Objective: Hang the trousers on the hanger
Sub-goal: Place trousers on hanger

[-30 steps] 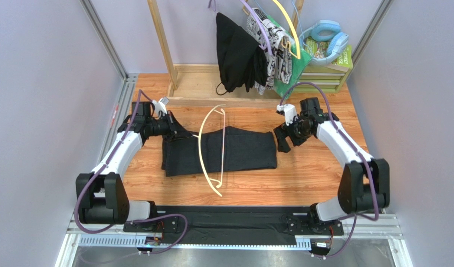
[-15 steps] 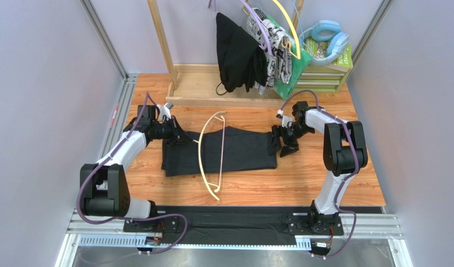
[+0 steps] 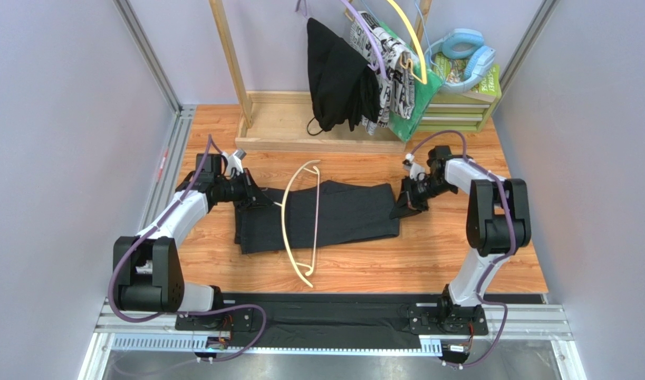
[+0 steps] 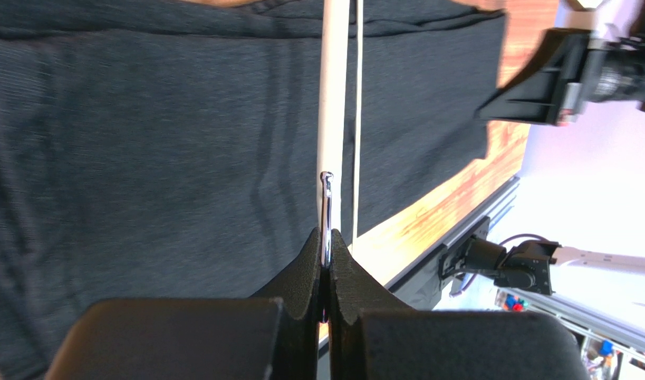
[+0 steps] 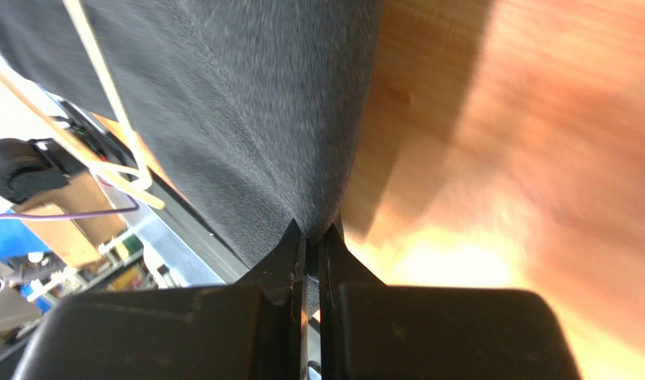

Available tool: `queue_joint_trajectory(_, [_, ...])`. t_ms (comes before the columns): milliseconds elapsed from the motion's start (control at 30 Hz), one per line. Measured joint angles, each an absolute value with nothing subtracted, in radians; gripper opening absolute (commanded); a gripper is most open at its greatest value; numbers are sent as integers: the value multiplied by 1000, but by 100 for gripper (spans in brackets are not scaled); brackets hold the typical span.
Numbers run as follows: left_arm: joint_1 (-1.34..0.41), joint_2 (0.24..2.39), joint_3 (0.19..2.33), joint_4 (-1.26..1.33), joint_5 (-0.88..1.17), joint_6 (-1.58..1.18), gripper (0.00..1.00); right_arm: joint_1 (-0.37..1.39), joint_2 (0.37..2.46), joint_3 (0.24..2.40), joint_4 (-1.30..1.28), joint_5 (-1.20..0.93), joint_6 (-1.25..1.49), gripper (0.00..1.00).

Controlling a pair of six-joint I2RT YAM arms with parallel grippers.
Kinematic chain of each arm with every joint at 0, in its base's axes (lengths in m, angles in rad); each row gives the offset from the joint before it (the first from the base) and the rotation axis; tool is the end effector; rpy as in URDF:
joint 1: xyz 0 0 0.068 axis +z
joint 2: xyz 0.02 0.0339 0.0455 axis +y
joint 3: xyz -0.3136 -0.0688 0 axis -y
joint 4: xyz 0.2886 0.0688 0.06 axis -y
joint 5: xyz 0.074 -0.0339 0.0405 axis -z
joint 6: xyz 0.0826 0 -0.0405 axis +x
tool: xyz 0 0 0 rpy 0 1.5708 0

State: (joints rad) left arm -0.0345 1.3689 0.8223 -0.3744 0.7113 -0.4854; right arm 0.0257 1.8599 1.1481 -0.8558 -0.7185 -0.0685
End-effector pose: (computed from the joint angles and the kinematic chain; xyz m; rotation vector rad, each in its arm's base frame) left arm 0.3154 -0.0648 0.2132 -0.2517 2.4841 -1.1038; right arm 0.3660 0.0638 0.1348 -0.1394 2.9209 1.0978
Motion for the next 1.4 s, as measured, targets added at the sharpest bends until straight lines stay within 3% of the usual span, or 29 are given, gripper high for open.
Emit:
queue_joint_trajectory(433, [-39,1330,776,-339,697,-542,0,-5,1627,1147,-936,-776,-67,0])
queue_joint_trajectory(767, [-39,1329,753,-316,690,-574,0,265,1605,1284,-835,-826,139,0])
queue_joint_trajectory(1100, [-39,1279,732,-310,690,-598,0,581,1854,1449,-589,-801,353,0])
queue_joint_trajectory(1400, [-35,1223,712,-318,691,-602,0,725,2095,1519,-416,-750,465,0])
